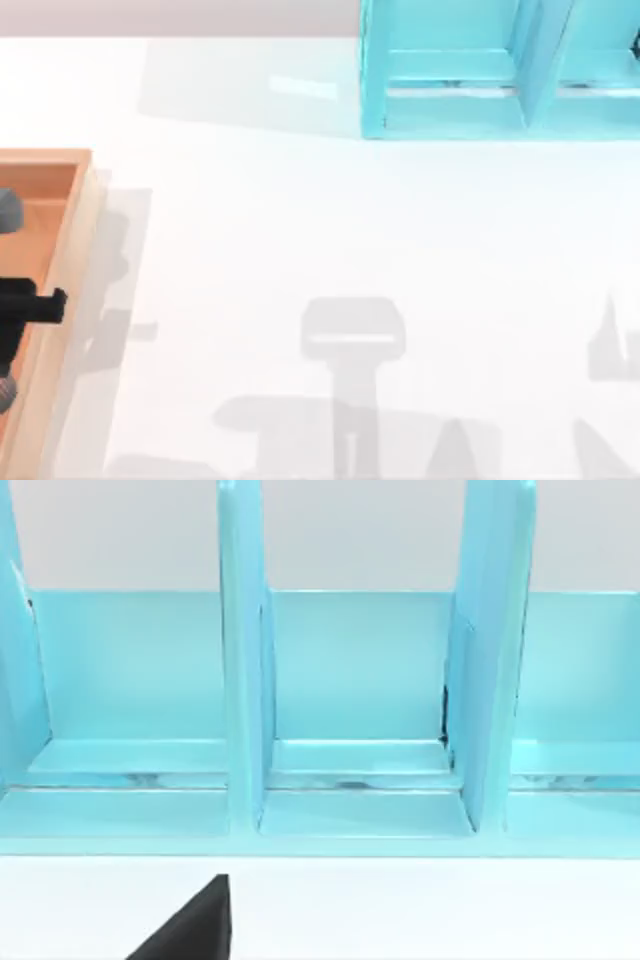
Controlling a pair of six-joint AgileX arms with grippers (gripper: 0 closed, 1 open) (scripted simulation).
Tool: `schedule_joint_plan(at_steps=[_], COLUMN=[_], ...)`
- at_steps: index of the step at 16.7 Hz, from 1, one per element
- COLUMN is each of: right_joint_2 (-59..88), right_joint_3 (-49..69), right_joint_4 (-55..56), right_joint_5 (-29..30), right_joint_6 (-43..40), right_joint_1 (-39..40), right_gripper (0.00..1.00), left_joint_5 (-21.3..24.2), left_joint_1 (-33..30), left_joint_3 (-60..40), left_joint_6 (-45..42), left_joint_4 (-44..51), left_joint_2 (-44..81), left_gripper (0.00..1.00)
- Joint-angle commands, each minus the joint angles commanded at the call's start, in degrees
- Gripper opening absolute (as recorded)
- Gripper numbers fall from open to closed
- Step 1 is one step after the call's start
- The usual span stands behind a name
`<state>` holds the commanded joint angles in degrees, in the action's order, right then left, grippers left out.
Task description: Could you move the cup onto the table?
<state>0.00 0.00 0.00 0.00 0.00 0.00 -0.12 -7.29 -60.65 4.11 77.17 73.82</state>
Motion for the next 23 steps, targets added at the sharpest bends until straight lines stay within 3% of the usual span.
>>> schedule_joint_plan(at_steps=[4,13,23], right_joint_2=[0.0,0.0,0.0], right_joint_3=[0.0,0.0,0.0], right_joint_4=[0.0,0.0,0.0], right_joint_5=[0.0,0.0,0.0], right_joint_6=[0.0,0.0,0.0], right_joint_1=[0.0,0.0,0.0], right_gripper=[1.0,1.0,1.0], left_joint_5=[-0.1,-0.2,-0.3], left_joint_1=[-4.2,-28.9,-30.4], left_joint_3=[-3.8,-21.4,-19.1], left_joint_6=[4.1,30.8,32.4], left_joint_4=[0.3,-0.9,-5.1], left_joint_2=[3.9,23.1,24.5], left_gripper=[0.0,0.0,0.0])
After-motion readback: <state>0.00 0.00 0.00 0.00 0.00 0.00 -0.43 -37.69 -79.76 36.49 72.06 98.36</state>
